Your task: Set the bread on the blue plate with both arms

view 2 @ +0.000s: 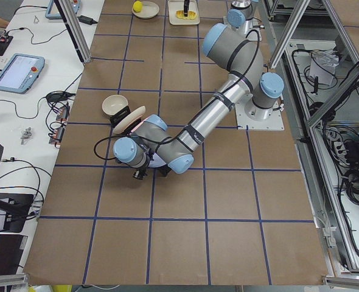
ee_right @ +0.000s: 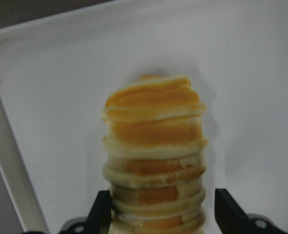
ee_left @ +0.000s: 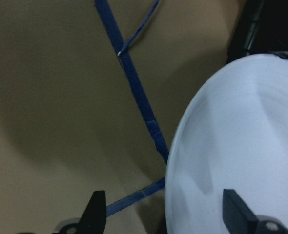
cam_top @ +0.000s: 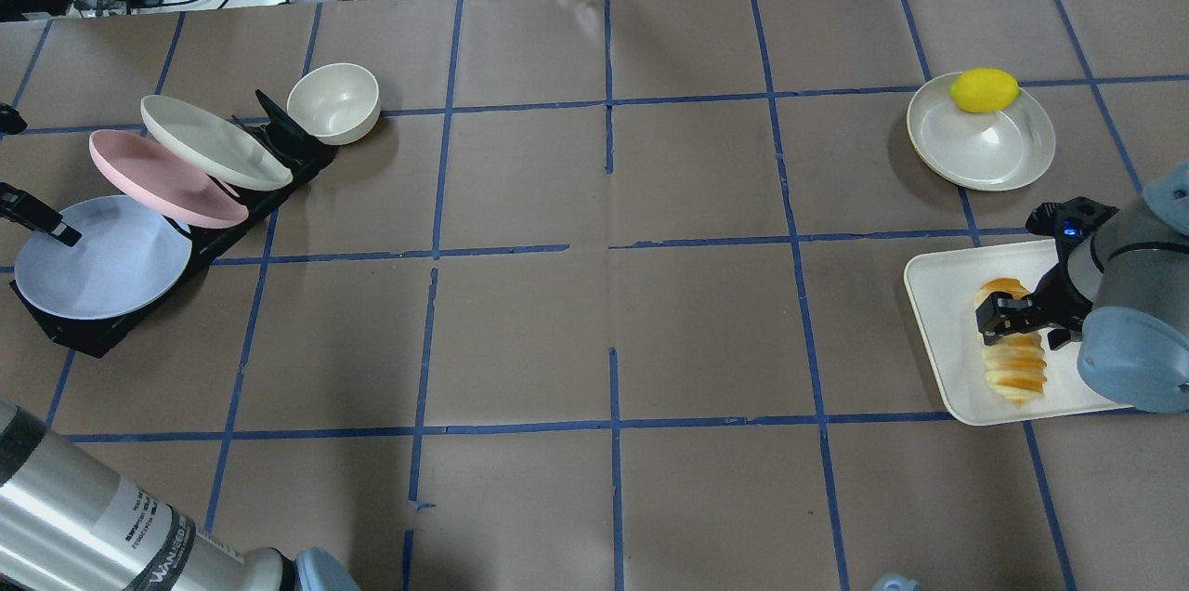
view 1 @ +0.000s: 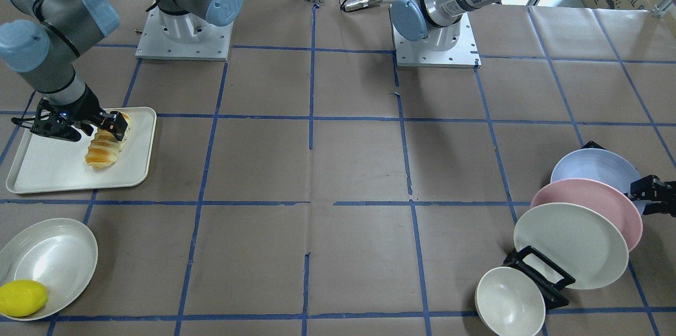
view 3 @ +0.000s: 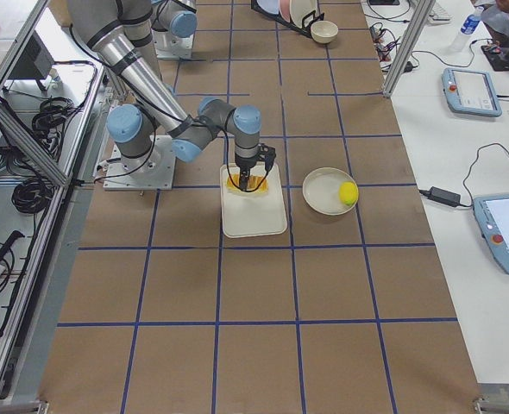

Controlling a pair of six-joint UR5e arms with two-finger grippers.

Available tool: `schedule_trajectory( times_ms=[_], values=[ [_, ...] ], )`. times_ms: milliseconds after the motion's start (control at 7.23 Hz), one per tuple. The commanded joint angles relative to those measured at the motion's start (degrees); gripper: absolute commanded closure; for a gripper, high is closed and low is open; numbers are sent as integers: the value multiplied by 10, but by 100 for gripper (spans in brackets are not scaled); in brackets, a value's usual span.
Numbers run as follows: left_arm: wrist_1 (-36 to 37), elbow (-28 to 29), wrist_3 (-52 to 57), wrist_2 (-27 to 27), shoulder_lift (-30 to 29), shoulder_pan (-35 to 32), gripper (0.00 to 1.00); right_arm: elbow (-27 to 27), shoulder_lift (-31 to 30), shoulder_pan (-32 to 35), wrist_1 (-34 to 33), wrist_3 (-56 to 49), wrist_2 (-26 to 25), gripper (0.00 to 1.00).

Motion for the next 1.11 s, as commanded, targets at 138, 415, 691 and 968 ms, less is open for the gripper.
schedule_trajectory(
  times_ms=[138,415,691,968],
  values=[
    [-25,2,-2,-5,12,-4,91,3,0,0,-2,0,4,28],
    [-40,2,-3,-15,30,-4,94,3,4,0,-4,0,11,28],
    [-87,11,-3,-12,71,-3,94,2,26,1,-32,0,23,39],
    [-104,17,4,-7,100,6,94,-2,20,2,-25,0,23,98]
  ],
)
